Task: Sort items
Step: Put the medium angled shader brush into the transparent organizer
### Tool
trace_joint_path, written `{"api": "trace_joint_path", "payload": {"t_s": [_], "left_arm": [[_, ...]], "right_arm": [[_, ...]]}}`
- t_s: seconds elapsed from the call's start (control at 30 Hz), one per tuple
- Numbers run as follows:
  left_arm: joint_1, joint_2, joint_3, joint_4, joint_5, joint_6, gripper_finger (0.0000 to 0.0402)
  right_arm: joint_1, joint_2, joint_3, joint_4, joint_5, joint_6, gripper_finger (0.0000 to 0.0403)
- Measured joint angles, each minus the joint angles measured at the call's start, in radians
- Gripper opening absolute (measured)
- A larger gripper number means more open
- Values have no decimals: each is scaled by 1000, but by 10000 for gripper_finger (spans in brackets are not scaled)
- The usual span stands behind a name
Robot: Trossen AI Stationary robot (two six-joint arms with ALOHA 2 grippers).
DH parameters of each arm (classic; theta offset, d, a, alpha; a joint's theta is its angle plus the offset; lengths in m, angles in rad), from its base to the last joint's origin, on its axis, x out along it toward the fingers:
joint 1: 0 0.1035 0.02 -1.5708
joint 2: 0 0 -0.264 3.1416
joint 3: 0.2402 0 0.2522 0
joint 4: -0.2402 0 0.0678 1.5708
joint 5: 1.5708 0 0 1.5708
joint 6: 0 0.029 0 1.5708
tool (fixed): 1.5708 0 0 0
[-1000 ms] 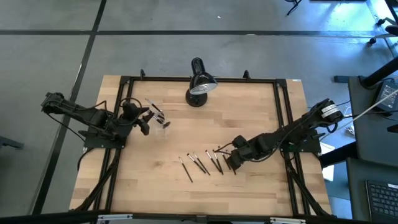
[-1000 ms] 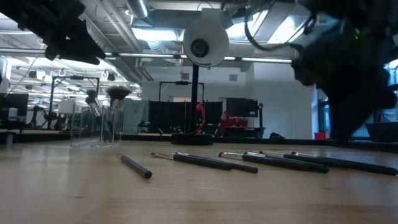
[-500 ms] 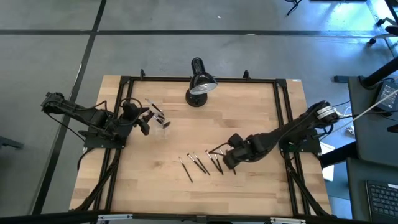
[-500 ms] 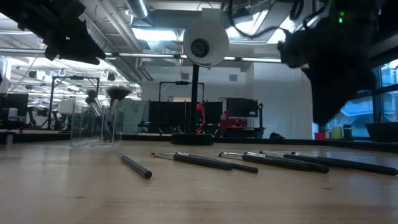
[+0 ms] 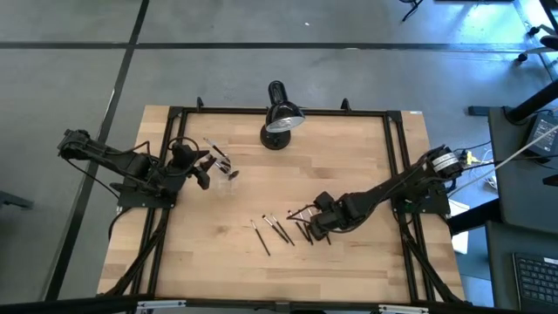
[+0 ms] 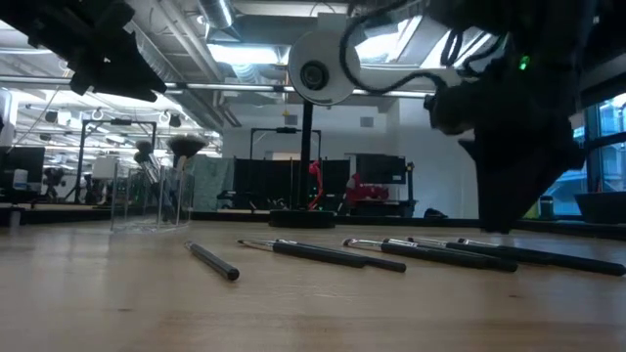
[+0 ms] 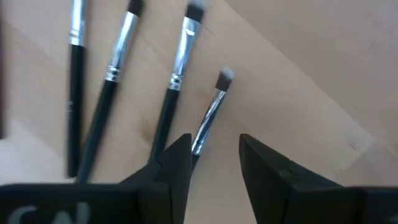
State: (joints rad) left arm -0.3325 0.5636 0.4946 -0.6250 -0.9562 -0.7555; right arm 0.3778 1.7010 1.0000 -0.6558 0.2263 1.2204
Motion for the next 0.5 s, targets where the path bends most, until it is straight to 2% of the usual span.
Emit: {"api": "trace_joint_path", "payload": {"t_s": [0.2,0.5], "left_arm": [[0,0,0,0,0,0,180],[0,0,0,0,0,0,180]], "right_arm": [[-16,51,1,10,-41,-32,127],[-15,57,1,-4,-49,-55,89]]}}
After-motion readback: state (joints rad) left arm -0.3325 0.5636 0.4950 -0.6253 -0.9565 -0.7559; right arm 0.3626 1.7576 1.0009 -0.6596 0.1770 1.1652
